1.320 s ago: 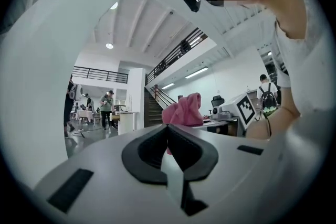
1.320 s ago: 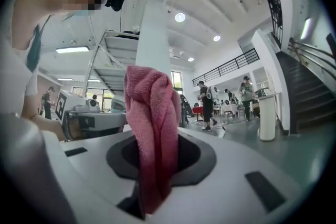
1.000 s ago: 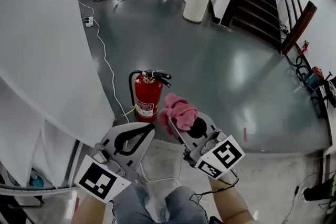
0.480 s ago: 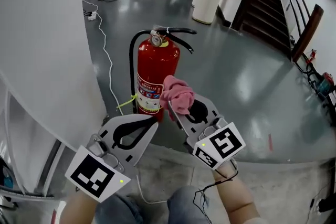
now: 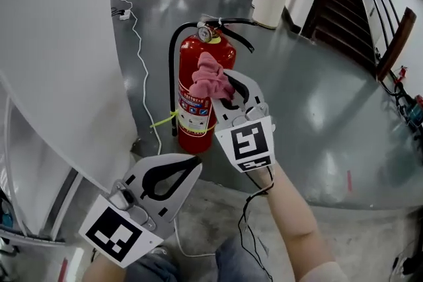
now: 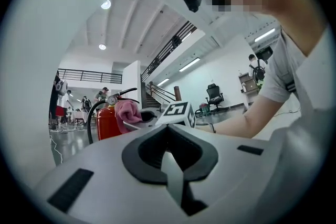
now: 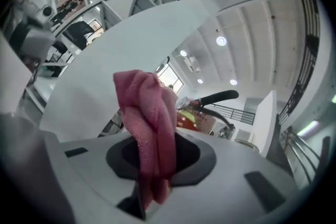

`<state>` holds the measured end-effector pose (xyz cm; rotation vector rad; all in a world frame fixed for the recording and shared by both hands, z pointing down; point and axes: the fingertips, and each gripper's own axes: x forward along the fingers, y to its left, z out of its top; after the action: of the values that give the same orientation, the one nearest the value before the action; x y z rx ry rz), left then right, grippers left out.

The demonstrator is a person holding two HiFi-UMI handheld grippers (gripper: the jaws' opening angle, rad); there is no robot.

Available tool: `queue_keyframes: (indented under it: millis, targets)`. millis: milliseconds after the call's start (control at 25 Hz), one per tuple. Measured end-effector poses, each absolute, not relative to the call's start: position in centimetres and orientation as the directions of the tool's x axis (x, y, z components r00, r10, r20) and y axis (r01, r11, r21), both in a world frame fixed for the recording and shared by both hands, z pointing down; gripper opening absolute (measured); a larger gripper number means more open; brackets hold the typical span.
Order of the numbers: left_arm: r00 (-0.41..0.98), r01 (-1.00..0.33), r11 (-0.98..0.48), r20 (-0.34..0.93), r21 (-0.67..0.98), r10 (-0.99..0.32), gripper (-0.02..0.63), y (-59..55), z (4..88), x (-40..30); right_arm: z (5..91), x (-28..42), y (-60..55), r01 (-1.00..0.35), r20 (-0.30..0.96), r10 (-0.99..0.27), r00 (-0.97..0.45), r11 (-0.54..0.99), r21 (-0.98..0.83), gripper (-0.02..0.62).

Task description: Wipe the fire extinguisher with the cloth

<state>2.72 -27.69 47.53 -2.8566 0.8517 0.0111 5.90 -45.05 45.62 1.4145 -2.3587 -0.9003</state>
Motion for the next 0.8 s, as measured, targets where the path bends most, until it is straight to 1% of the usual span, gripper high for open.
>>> queue_keyframes:
  millis: [80, 160, 240, 400, 480, 560, 680, 720, 800]
  targets:
    - [0.831, -0.554, -0.819, -0.048, -0.148, -0.554, 0.009, -27.8, 48.0, 2.5, 48.6, 5.7, -45.2, -0.686, -0.084, -0.866, -0.493, 0.328, 0.649, 0.09]
    - [0.824, -0.565, -0.813, -0.044, -0.14, -0.565, 0.009, -27.9, 48.4, 2.2, 52.3, 5.8, -45.3, -0.665, -0.038, -0.873, -0.486, 0.341, 0.665, 0.089]
    - [0.818, -0.575, -0.809, -0.043, -0.125, -0.574, 0.009, -27.9, 48.7, 2.0, 56.3, 5.7, -45.3, -0.641, 0.03, -0.874, -0.485, 0.379, 0.668, 0.089]
    - [0.807, -0.589, -0.799, -0.032, -0.122, -0.59, 0.009, -27.7, 49.3, 1.8, 64.3, 5.2, -45.2, -0.563, 0.217, -0.852, -0.476, 0.485, 0.669, 0.089]
    - [0.804, -0.593, -0.796, -0.023, -0.12, -0.595, 0.009, -27.5, 49.5, 1.8, 66.1, 5.1, -45.2, -0.555, 0.263, -0.846, -0.463, 0.509, 0.658, 0.089]
    - [0.803, -0.592, -0.796, -0.01, -0.125, -0.596, 0.009, -27.4, 49.8, 1.9, 65.1, 5.1, -45.3, -0.578, 0.263, -0.853, -0.452, 0.504, 0.642, 0.089]
    - [0.804, -0.591, -0.797, -0.011, -0.127, -0.594, 0.009, -27.3, 49.8, 2.1, 61.1, 4.9, -45.6, -0.602, 0.241, -0.859, -0.451, 0.492, 0.629, 0.086]
    - [0.805, -0.591, -0.797, -0.018, -0.123, -0.594, 0.009, -27.3, 49.7, 2.2, 59.6, 5.1, -45.6, -0.612, 0.218, -0.865, -0.453, 0.479, 0.629, 0.086]
    - [0.806, -0.59, -0.799, -0.025, -0.116, -0.592, 0.009, -27.2, 49.6, 2.3, 55.1, 5.9, -45.4, -0.65, 0.102, -0.891, -0.442, 0.397, 0.649, 0.086]
